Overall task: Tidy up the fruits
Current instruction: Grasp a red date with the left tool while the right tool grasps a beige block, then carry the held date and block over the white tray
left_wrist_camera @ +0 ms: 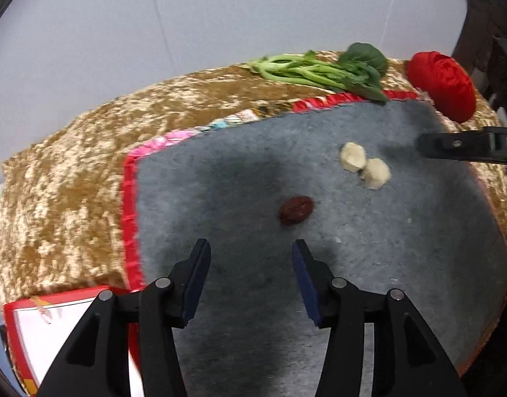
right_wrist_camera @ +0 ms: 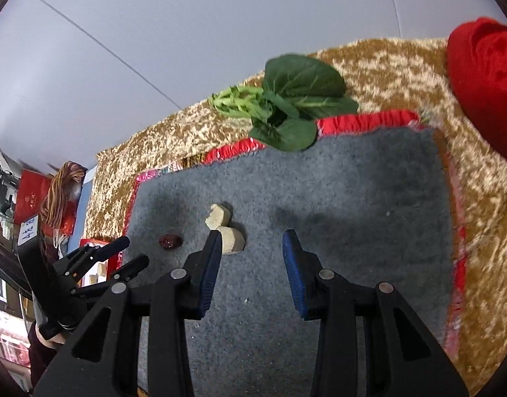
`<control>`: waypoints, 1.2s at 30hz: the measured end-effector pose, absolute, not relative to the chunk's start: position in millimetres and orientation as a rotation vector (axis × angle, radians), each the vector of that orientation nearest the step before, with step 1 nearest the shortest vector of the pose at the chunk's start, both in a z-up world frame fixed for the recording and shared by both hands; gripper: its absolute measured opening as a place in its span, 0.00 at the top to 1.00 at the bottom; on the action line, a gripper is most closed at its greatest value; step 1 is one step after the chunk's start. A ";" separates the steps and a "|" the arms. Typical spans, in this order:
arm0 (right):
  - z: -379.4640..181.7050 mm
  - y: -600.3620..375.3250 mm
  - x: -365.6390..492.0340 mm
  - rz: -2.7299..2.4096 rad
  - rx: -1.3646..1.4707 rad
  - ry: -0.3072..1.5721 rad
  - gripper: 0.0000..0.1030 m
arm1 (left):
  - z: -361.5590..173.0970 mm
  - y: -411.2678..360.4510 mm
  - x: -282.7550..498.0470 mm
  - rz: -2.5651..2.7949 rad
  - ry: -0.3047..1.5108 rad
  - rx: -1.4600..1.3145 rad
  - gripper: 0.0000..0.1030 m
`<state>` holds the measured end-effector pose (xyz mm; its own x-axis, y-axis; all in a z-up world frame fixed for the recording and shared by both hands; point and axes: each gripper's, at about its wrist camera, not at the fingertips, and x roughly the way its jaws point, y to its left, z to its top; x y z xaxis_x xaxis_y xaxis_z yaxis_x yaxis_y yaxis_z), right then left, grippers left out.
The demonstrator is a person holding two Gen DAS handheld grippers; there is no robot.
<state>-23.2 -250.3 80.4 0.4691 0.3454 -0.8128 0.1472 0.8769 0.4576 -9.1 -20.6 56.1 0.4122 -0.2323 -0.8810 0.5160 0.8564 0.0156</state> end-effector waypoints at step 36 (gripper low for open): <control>63.3 -214.9 -2.9 0.126 0.455 1.159 0.79 | 76.4 21.1 11.0 -0.646 0.990 -0.057 0.76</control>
<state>-2.9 -214.9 63.3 0.4048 0.3266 -0.8541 0.1348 0.9025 0.4090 11.0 21.1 76.4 0.3788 -0.5305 -0.7584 0.4803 0.8131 -0.3289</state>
